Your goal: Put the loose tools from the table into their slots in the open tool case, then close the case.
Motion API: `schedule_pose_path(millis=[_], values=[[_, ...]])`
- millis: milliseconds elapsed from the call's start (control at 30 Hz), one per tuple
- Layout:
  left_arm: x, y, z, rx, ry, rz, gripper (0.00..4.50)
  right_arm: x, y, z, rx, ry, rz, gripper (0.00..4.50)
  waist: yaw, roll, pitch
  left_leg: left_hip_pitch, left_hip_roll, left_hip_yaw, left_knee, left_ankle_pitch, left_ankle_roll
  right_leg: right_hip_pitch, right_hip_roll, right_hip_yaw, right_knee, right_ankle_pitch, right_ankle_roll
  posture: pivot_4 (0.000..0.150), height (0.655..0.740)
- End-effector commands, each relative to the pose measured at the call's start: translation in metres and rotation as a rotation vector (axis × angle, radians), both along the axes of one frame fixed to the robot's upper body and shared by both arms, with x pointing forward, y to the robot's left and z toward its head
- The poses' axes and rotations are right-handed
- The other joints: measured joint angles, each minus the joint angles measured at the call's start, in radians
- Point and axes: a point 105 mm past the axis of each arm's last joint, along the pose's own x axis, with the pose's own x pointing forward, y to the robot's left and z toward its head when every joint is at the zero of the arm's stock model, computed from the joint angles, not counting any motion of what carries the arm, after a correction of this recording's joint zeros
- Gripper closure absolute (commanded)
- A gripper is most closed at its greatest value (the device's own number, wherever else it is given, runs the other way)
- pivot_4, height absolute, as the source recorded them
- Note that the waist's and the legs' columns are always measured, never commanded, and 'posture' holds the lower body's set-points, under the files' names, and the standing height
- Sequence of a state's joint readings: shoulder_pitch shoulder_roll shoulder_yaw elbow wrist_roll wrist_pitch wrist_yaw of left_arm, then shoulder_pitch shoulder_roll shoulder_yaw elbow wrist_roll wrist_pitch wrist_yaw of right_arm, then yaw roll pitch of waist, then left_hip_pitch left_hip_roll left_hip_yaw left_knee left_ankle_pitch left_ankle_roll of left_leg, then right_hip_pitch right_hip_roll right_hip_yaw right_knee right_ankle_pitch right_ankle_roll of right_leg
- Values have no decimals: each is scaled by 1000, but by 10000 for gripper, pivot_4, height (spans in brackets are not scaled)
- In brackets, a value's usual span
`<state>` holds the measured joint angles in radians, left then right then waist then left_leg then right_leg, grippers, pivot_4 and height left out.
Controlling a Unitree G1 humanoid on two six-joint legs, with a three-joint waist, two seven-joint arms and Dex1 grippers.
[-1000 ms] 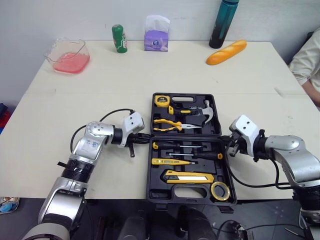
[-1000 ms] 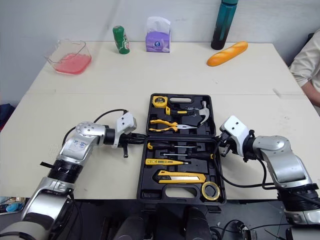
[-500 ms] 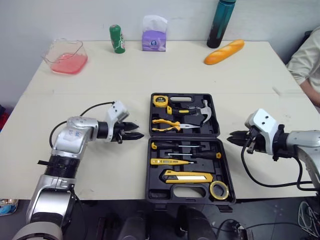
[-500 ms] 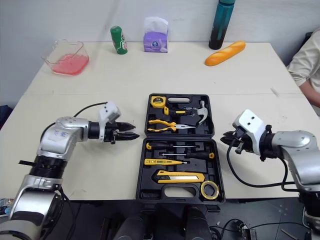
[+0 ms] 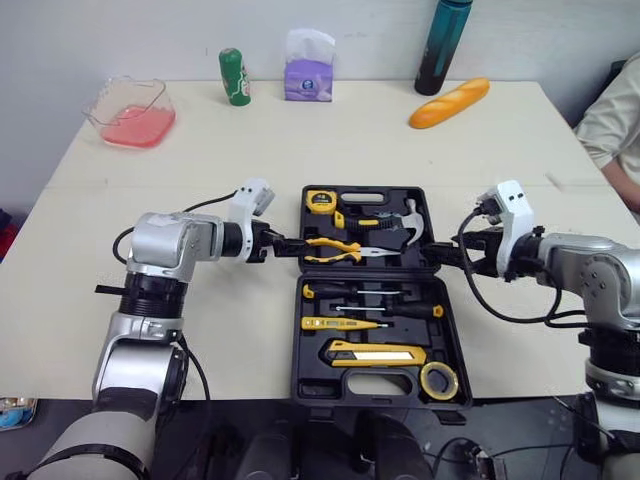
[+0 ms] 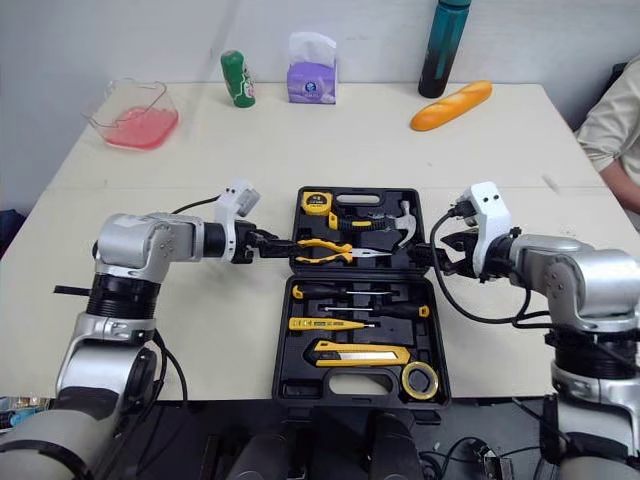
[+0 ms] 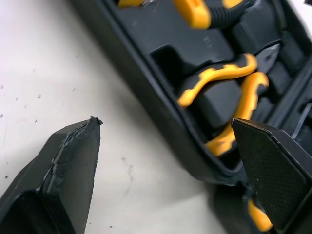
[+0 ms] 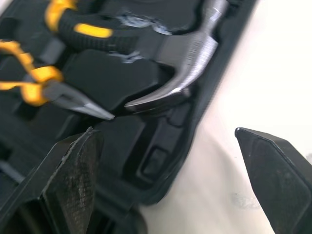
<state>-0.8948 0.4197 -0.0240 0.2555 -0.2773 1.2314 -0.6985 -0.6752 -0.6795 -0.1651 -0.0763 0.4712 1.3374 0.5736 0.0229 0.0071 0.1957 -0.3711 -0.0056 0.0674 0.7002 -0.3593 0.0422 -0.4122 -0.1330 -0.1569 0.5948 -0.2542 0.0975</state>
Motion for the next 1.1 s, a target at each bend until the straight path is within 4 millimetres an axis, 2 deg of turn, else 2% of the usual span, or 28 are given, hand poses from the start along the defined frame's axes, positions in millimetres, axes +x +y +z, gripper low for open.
schedule_pose_path(millis=[33, 167, 233, 267, 300, 367, 433, 500, 533, 700, 800, 1000, 1100], values=[[6, -5, 6, 18, -33, 2, 0, 6, -3, 4, -20, -2, -45, 265, 2, 0, 0, 0, 0, 0, 0, 0, 0, 0, 0, 0, 0, 0, 0, 1500, 7327], [6, -11, -1, 27, -35, -12, 0, 10, -1, -7, -50, 25, -45, 265, 2, 0, 0, 0, 0, 0, 0, 0, 0, 0, 0, 0, 0, 0, 0, 1500, 7327], [4, -17, -6, 31, -27, -28, 5245, 12, -2, -12, -57, 31, -54, 5314, 2, 0, 0, 1, 0, 0, 0, 0, 0, 0, 0, 1, 1, 0, 0, 1500, 7327], [3, -19, -9, 38, -26, -35, 8872, 13, -2, -14, -56, 34, -56, 8891, 2, 0, 0, 1, 0, 1, 0, 0, 0, 0, 0, 1, 1, 0, 0, 1500, 7327], [3, -21, -12, 45, -26, -40, 13877, 14, -2, -15, -55, 35, -58, 14959, 2, 0, 0, 1, 0, 1, 0, 0, 0, 0, 0, 1, 1, 0, 0, 1500, 7327], [3, -22, -18, 73, -30, -40, 21733, 16, -2, -16, -53, 29, -66, 22350, 1, 0, 0, 1, 0, 1, 0, 0, 0, 1, 0, 1, 1, 0, 0, 1500, 7327], [2, -23, -23, 94, -35, -50, 31259, 18, 0, -17, -40, 18, -66, 33559, 3, 1, -2, 2, 0, 1, 0, 0, 0, 1, 0, 1, 1, 0, 0, 1500, 7327], [0, -24, -26, 102, -38, -59, 37227, 18, 2, -18, -32, 17, -67, 43206, 3, 2, -7, 4, 0, 0, 0, 0, -1, 3, 0, 0, 1, 0, 0, 1500, 7327], [-1, -26, -27, 97, -33, -65, 39655, 18, 3, -20, -28, 17, -69, 45000, 3, 1, -9, 5, 0, 0, 0, 0, -1, 4, -1, 1, 1, 0, 0, 1500, 7327], [-6, -35, -26, 61, -31, -83, 41548, 18, 7, -18, -12, 3, -71, 45000, 2, 1, -9, 11, -1, 0, -1, 0, -1, 10, -1, 2, 0, 0, 0, 1500, 7327], [-4, -39, -17, 28, -63, -87, 41961, 21, 8, -10, -3, -30, -73, 45000, 2, 2, -9, 13, 0, 0, -1, 0, -1, 13, -1, 2, 0, 0, 0, 1500, 7327], [20, -37, 24, -29, -261, -36, 42453, 34, 15, 25, 19, -188, -67, 45000, 0, 3, -7, 14, 0, -1, -1, 0, -1, 13, -1, 8, 0, 0, 0, 1500, 7327], [36, -33, 54, -15, -444, -5, 42855, 44, 12, 50, 69, -297, -124, 45000, -2, 4, -6, 7, 0, 2, -1, 0, -1, 4, -1, 9, 2, 0, 0, 1500, 7327]])
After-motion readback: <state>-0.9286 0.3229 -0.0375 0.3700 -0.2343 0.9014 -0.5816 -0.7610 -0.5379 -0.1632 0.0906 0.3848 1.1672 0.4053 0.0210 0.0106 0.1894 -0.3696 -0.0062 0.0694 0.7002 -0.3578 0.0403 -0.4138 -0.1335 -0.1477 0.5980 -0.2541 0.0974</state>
